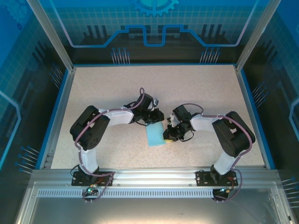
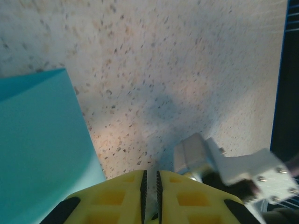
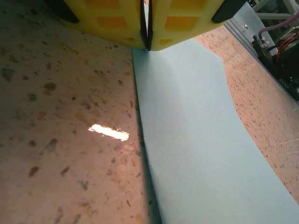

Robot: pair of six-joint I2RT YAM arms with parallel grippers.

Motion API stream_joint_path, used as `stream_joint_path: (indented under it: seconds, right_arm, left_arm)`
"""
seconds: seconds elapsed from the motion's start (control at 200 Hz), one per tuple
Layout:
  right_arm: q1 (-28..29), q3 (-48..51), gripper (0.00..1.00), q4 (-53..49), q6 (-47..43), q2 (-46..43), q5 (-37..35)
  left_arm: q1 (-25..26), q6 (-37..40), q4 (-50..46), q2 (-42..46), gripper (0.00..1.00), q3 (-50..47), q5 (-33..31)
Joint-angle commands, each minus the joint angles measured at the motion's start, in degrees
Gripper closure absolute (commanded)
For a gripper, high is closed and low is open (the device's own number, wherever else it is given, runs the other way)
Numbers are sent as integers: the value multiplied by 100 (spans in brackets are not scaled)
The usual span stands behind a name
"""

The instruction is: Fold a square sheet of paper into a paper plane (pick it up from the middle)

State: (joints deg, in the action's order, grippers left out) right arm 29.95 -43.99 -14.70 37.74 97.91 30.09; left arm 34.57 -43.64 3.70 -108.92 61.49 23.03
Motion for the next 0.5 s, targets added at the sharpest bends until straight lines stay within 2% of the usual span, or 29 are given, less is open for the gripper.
stream_joint_path:
  seconds: [0.0,0.24,0.495]
  right_arm:
    - [94,158,89,-229,84,339,-265]
    - [98,171,89,-339,43,360,-334]
    - [96,255,89,-503,-42,419,-373]
  left_arm:
    - [25,-90,103,-220,86,-32,369]
    - [20,134,-259,-544,88,53,41]
    - [-152,146,-397,-594,91,243,-600]
